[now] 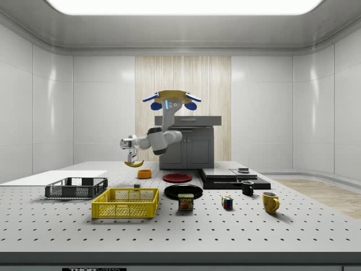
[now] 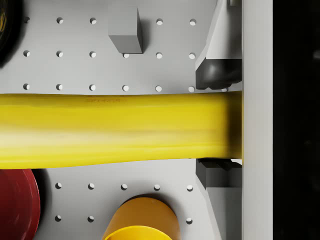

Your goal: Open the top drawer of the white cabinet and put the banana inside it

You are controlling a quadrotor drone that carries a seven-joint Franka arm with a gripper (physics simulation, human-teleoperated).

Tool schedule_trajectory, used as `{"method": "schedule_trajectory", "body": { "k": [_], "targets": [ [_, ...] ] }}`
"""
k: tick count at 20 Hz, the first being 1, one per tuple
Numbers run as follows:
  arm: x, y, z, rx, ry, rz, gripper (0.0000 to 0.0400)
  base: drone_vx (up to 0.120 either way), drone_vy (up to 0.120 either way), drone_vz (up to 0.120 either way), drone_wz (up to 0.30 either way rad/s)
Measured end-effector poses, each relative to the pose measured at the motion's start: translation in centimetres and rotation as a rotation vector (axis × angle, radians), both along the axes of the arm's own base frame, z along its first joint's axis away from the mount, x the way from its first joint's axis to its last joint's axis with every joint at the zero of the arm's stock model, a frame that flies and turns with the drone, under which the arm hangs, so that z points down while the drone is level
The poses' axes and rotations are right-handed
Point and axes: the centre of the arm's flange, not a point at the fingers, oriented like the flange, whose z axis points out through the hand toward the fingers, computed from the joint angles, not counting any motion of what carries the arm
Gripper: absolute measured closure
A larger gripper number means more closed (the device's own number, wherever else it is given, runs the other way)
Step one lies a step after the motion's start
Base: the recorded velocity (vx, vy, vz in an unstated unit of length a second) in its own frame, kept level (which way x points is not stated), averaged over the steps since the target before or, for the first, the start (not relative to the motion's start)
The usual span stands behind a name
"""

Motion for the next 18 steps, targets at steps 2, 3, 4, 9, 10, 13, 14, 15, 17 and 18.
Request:
{"method": "schedule_trajectory", "body": {
  "k": [2,3,4,9,10,13,14,15,17,18],
  "targets": [
    [0.0,0.0,-0.08,0.0,0.0,0.0,0.0207,-0.12,0.0,0.12,0.0],
    [0.0,0.0,-0.11,0.0,0.0,0.0,0.0207,-0.12,0.0,0.12,0.0],
    [0.0,0.0,-0.14,0.0,0.0,-0.001,0.0207,-0.12,0.0,0.12,0.0],
    [0.0,-0.01,-0.2,0.0,0.0,-0.003,0.0207,-0.12,0.0,0.12,0.0],
    [0.0,-0.01,-0.21,0.0,0.0,-0.003,0.0207,-0.12,0.0,0.12,0.0],
    [0.0,-0.01,-0.22,0.0,0.0,-0.003,0.0207,-0.12,0.0,0.12,0.0],
    [0.0,-0.01,-0.22,0.0,0.0,-0.003,0.0207,-0.12,0.0,0.12,0.0],
    [0.0,-0.01,-0.22,0.0,0.0,-0.003,0.0207,-0.12,0.0,0.12,0.0],
    [0.0,-0.01,-0.22,0.0,0.0,-0.003,0.0207,-0.12,0.0,0.12,0.0],
    [0.01,-0.01,-0.22,0.0,0.0,-0.004,0.0207,-0.12,0.0,0.12,0.0]
  ]
}}
